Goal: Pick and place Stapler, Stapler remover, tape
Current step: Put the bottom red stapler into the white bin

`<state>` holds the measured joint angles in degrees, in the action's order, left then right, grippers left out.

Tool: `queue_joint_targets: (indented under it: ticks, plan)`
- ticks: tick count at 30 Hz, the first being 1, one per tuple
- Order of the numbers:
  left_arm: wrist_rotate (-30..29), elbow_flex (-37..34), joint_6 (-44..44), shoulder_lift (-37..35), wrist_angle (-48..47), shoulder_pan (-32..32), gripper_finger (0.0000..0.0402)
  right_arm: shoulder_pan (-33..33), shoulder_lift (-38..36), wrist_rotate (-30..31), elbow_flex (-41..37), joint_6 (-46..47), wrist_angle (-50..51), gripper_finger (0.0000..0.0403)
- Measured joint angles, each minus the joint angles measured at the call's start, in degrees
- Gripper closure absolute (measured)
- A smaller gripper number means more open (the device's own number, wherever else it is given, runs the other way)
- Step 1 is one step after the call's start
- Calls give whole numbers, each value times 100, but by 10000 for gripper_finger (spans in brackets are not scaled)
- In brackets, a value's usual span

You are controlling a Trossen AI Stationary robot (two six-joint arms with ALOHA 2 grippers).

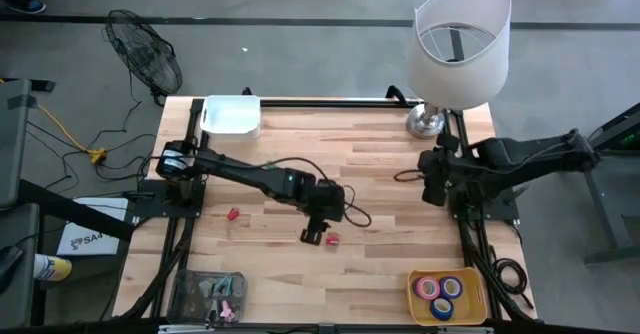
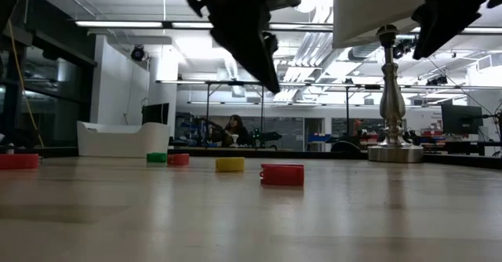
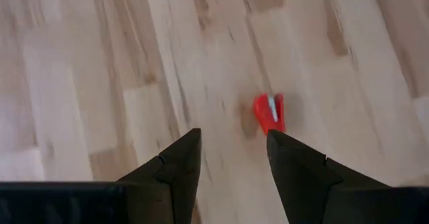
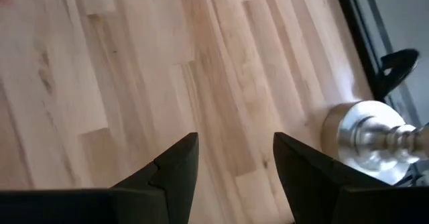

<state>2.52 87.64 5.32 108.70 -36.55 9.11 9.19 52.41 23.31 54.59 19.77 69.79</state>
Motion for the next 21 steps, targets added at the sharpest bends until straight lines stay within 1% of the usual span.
queue_joint_targets:
  ticks: [3,6,9,12,13,16,17,20,21]
  plan:
    - [-50,7,-283,128,126,165,219,-343,-3,-131,0,-435,-256,218]
    - [-46,-2,-546,302,184,290,188,-651,-1,-364,0,-790,-518,219]
    - [123,-2,-564,453,410,353,154,-913,1,-555,0,-1037,-672,221]
    - [173,7,-558,622,688,382,130,-1155,1,-651,0,-1217,-688,221]
    - [180,-12,-558,636,628,382,124,-1240,-2,-698,0,-1270,-679,221]
    - [190,21,-572,780,851,369,119,-1489,-27,-961,-2,-1386,-692,221]
    - [205,5,-564,783,739,368,119,-1561,-48,-1063,-6,-1433,-733,221]
    - [250,28,-562,927,1042,366,121,-1751,-272,-1255,-118,-1536,-874,222]
    - [251,12,-558,940,939,366,121,-1793,-380,-1259,-185,-1539,-912,222]
